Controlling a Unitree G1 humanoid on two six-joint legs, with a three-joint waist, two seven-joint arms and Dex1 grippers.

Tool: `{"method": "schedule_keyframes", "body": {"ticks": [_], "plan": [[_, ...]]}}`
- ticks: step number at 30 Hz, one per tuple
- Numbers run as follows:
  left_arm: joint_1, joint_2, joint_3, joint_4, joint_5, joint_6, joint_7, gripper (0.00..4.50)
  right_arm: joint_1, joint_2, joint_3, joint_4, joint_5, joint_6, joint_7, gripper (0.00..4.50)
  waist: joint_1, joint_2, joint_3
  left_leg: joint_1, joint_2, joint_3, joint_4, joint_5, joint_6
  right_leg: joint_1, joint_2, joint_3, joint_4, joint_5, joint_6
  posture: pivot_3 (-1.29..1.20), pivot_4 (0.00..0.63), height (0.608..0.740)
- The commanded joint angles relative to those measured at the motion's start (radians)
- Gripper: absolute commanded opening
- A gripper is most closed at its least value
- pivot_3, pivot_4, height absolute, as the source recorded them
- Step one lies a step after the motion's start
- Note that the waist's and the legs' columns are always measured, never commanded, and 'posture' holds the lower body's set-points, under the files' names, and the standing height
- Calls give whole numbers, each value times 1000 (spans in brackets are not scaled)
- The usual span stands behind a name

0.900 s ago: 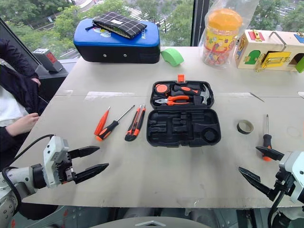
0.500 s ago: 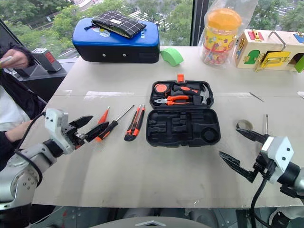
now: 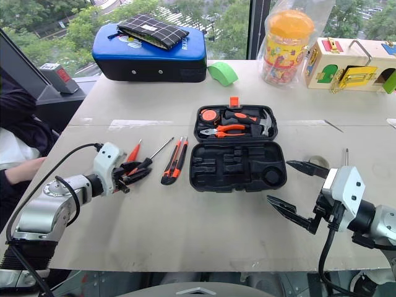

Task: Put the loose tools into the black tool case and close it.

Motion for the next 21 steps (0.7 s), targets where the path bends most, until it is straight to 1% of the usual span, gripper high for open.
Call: {"method": "schedule_keyframes", "body": {"ticks": [1, 3, 5, 7, 10, 12, 14, 17, 21], "plan": [[-9, -26, 48, 19, -32, -54, -37, 791, 39, 17, -35, -49, -7, -20, -16, 4500, 0, 0, 0, 0, 0, 0, 0, 0, 0, 0, 0, 0, 0, 0, 0, 0, 150, 740], [-54, -51, 113, 13, -117, -28, -59, 794, 74, 32, -45, -60, -5, -30, -16, 4500, 3, 0, 0, 0, 0, 0, 0, 0, 0, 0, 0, 0, 0, 0, 0, 0, 150, 740], [-101, -46, 144, -6, -185, 20, -99, 794, 109, 46, -65, -70, 2, -45, -7, 4500, 6, -4, 1, -2, 0, -2, 1, 0, 0, 0, 0, -3, 0, 0, 0, 0, 150, 740], [-156, -8, 107, -58, -218, 63, -171, 794, 142, 59, -92, -75, 10, -64, 4, 4500, 6, -4, 1, -3, 0, -3, 2, 0, 0, 0, 0, -4, 0, 0, 0, 0, 150, 740], [-269, 8, -12, -119, -223, 148, -221, 794, 178, 72, -131, -81, 16, -86, 14, 4500, 6, -4, 1, -3, -2, -3, 3, 0, 0, 1, 2, -5, 1, 0, 0, 0, 150, 740], [-354, 4, -170, -120, -120, 101, -282, 794, 190, 77, -175, -83, 39, -88, 8, 4500, 3, -3, 0, -2, -4, -2, 3, 0, 1, 1, 2, -2, 1, 0, 0, 0, 150, 740], [-454, -39, -311, -71, -21, 52, -312, 794, 210, 75, -236, -82, 71, -83, 13, 4500, 1, -2, 0, -1, -5, -1, 3, 0, 1, 2, 2, -1, 1, 0, 1, 0, 150, 740], [-553, -103, -436, 46, 85, -29, -351, 794, 235, 63, -326, -61, 123, -77, 43, 4500, -1, -3, 1, -1, -5, -1, 4, 0, 0, 2, 3, -1, 1, 0, 1, 0, 150, 740], [-679, -208, -554, 295, 243, -195, -349, 794, 257, 24, -455, 6, 169, -71, 105, 4500, -2, -4, 1, -1, -4, 0, 4, 0, 1, 2, 5, -1, 1, 0, 1, 0, 150, 740]]}}
